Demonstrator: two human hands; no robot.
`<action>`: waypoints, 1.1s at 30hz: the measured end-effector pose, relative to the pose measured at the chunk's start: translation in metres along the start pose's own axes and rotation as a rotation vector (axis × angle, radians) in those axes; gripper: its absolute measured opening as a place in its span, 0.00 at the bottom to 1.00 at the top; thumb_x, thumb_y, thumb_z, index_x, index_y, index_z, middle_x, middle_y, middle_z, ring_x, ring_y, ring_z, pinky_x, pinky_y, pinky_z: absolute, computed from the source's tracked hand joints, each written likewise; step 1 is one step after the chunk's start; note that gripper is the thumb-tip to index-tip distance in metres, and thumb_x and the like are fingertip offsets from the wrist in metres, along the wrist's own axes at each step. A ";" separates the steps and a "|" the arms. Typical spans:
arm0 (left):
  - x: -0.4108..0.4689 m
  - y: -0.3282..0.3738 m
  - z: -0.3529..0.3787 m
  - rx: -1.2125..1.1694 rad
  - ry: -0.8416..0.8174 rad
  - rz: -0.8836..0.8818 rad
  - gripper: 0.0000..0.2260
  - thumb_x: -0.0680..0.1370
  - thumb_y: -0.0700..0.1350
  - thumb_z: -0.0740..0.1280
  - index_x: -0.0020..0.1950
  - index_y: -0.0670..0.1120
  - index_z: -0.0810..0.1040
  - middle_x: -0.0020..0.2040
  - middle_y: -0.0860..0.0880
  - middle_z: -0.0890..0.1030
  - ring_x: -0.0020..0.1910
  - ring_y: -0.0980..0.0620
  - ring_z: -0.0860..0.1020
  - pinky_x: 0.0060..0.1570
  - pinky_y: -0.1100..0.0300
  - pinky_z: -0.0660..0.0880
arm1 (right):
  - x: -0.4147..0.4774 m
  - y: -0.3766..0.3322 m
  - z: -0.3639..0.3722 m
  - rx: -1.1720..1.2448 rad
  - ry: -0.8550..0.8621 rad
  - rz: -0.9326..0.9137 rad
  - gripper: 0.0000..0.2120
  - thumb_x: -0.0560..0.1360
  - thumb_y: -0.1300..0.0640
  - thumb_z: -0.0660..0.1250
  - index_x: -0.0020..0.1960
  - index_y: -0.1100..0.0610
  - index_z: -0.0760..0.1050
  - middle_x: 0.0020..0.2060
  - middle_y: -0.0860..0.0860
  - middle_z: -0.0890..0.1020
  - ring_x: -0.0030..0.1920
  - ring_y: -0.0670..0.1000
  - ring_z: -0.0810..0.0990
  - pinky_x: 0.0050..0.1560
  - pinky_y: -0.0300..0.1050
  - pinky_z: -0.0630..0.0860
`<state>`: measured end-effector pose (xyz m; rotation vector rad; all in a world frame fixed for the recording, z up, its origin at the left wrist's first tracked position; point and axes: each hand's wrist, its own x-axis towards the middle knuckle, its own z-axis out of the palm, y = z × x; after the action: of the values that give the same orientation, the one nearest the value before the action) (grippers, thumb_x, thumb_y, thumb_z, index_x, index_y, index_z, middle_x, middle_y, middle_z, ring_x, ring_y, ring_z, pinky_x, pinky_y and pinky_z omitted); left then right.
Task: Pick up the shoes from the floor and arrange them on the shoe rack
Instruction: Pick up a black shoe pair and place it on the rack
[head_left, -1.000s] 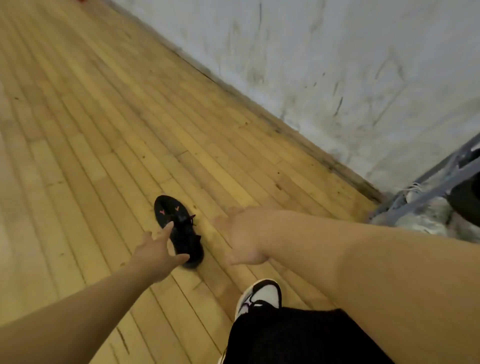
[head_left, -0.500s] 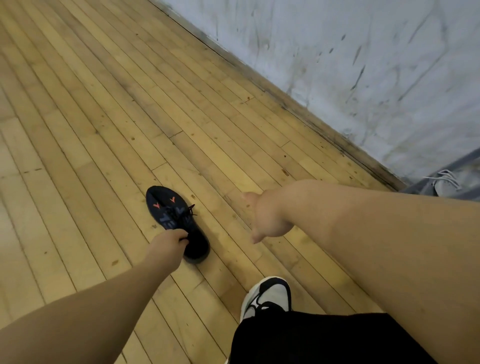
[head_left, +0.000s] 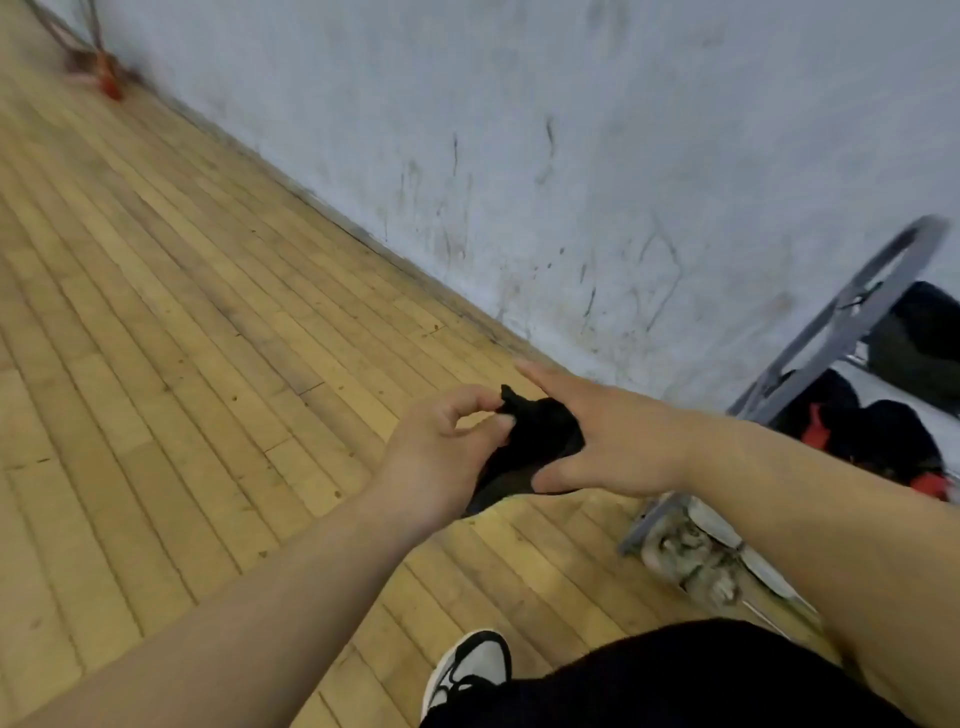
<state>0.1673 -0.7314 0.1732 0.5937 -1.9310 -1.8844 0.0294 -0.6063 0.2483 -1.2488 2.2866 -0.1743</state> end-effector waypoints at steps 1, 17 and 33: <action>-0.004 0.024 0.016 -0.023 -0.033 0.059 0.07 0.82 0.44 0.67 0.51 0.51 0.85 0.46 0.45 0.87 0.50 0.41 0.85 0.53 0.45 0.82 | -0.026 0.007 -0.013 -0.003 0.061 0.001 0.55 0.70 0.41 0.78 0.81 0.34 0.41 0.74 0.41 0.70 0.65 0.46 0.74 0.64 0.39 0.71; -0.063 0.185 0.328 0.271 -0.449 0.837 0.10 0.81 0.45 0.67 0.63 0.51 0.80 0.56 0.57 0.81 0.57 0.62 0.77 0.58 0.69 0.73 | -0.316 0.179 -0.021 0.451 1.314 0.265 0.40 0.75 0.49 0.76 0.80 0.37 0.58 0.57 0.21 0.72 0.58 0.22 0.71 0.53 0.18 0.67; 0.074 0.105 0.335 0.911 -0.148 0.554 0.24 0.81 0.55 0.65 0.77 0.59 0.67 0.74 0.46 0.65 0.71 0.41 0.66 0.69 0.44 0.69 | -0.226 0.273 -0.046 0.413 1.524 0.485 0.25 0.79 0.46 0.69 0.74 0.47 0.69 0.64 0.45 0.74 0.63 0.44 0.72 0.67 0.44 0.73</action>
<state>-0.0801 -0.4882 0.2663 0.0965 -2.6551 -0.6786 -0.0987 -0.2744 0.2779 -0.1521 3.2871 -1.7858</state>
